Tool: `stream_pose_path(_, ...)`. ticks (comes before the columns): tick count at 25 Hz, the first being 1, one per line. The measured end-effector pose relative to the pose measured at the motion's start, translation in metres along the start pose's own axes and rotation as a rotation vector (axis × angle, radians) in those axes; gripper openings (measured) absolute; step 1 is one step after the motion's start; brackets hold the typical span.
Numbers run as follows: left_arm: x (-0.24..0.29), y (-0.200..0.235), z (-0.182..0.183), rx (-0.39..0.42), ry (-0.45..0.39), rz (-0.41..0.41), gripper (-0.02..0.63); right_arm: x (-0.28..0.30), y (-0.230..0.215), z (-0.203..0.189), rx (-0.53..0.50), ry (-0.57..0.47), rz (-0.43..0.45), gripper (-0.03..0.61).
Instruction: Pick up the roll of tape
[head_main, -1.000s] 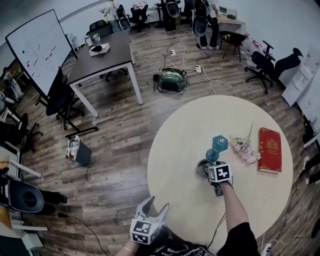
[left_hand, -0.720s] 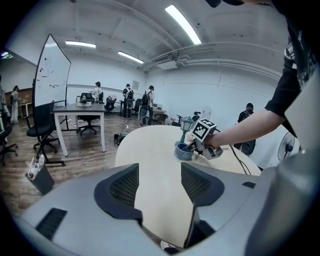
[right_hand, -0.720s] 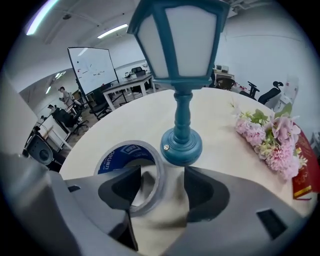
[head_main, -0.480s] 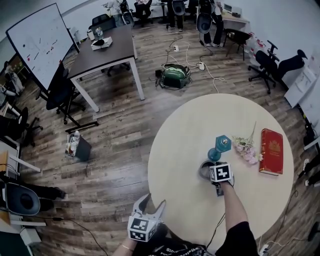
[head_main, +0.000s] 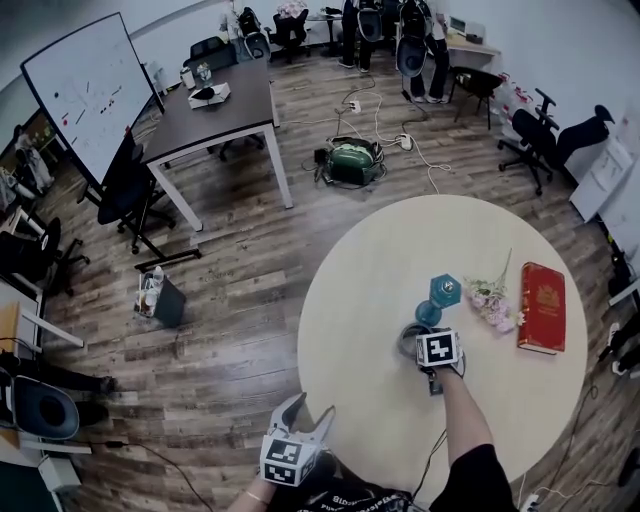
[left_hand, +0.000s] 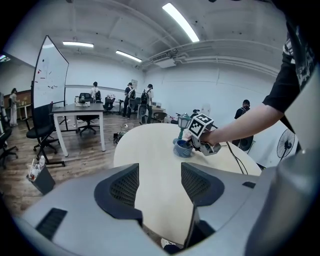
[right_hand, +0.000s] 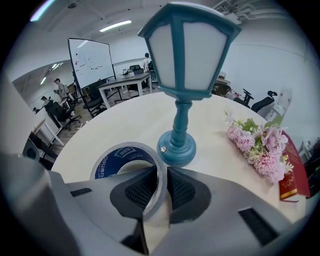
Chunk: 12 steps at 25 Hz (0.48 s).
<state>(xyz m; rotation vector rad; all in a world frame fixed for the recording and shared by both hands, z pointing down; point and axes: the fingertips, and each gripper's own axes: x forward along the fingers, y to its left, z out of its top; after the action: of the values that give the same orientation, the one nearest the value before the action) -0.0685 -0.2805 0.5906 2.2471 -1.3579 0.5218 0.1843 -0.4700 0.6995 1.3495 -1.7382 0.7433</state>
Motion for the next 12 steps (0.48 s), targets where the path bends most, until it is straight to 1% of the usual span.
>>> stream_pose_path(6,-0.005,-0.010,-0.001,0.010,-0.008,-0.015,0.284,-0.025,0.009,0.013,-0.041,-0.070,-0.013,0.071)
stream_pose_path(12,-0.010,-0.022,-0.003,0.025,-0.016,-0.042,0.284,-0.055,0.011,0.021,-0.043,-0.133,-0.020,0.071)
